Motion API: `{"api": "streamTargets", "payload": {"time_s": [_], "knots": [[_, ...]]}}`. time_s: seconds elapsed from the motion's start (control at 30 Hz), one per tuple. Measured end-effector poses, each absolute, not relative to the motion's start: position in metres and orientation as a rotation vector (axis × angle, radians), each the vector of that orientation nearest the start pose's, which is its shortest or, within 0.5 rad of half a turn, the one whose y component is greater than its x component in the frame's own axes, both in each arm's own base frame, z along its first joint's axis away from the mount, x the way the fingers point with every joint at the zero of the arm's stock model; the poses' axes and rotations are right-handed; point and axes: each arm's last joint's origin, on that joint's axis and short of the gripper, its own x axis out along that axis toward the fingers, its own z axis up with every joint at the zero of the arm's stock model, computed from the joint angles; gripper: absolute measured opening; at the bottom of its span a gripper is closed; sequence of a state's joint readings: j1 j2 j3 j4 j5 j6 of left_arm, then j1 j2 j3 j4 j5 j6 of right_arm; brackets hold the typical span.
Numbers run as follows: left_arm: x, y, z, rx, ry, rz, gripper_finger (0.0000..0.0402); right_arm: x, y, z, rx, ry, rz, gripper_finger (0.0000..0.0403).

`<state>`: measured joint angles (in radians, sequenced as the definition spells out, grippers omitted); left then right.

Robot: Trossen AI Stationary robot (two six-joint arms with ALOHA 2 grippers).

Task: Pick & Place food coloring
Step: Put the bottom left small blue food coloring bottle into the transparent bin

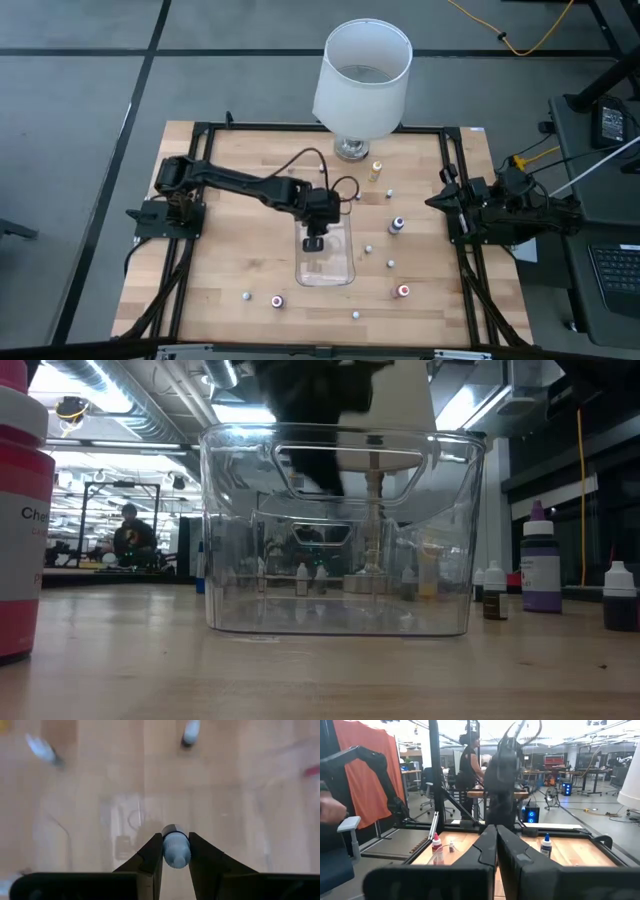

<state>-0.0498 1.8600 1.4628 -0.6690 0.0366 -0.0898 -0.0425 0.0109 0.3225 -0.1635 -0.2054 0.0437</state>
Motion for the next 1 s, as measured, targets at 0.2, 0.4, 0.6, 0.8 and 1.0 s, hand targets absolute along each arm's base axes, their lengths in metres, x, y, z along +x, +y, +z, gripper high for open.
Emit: {"api": "streamTargets", "payload": {"time_s": [0.2, 0.4, 0.6, 0.8, 1.0], "knots": [[0.385, -0.022, 0.21, -0.109, 1.078, -0.006, 0.0068, 0.066, 0.003, 0.253, 0.021, -0.144, 0.165, 0.0016], [0.388, -0.023, 0.198, -0.128, 1.049, -0.004, 0.0068, 0.066, 0.003, 0.253, -0.025, -0.148, 0.161, 0.0016], [0.395, -0.024, 0.184, -0.121, 1.055, 0.009, 0.0068, 0.066, 0.003, 0.253, -0.023, -0.148, 0.161, 0.0016], [0.395, -0.021, 0.179, -0.097, 1.074, 0.05, 0.0068, 0.066, 0.003, 0.253, -0.023, -0.148, 0.16, 0.0016], [0.394, -0.019, 0.179, -0.114, 1.083, 0.049, 0.0085, 0.066, 0.003, 0.253, -0.023, -0.148, 0.16, 0.0016]]}}
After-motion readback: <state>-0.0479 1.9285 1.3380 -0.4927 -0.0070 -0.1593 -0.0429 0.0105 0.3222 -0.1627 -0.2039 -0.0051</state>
